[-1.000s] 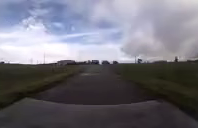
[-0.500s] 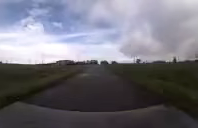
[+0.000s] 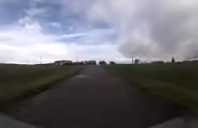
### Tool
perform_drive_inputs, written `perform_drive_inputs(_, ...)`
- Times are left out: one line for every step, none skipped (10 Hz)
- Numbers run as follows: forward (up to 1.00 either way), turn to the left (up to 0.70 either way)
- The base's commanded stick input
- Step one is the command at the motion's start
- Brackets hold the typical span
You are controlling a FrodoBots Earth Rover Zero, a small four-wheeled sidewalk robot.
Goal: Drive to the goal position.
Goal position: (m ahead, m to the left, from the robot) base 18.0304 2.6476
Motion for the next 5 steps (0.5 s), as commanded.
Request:
perform_drive_inputs(1.00, 0.00)
perform_drive_inputs(1.00, 0.00)
perform_drive_inputs(1.00, 0.00)
perform_drive_inputs(1.00, 0.00)
perform_drive_inputs(1.00, 0.00)
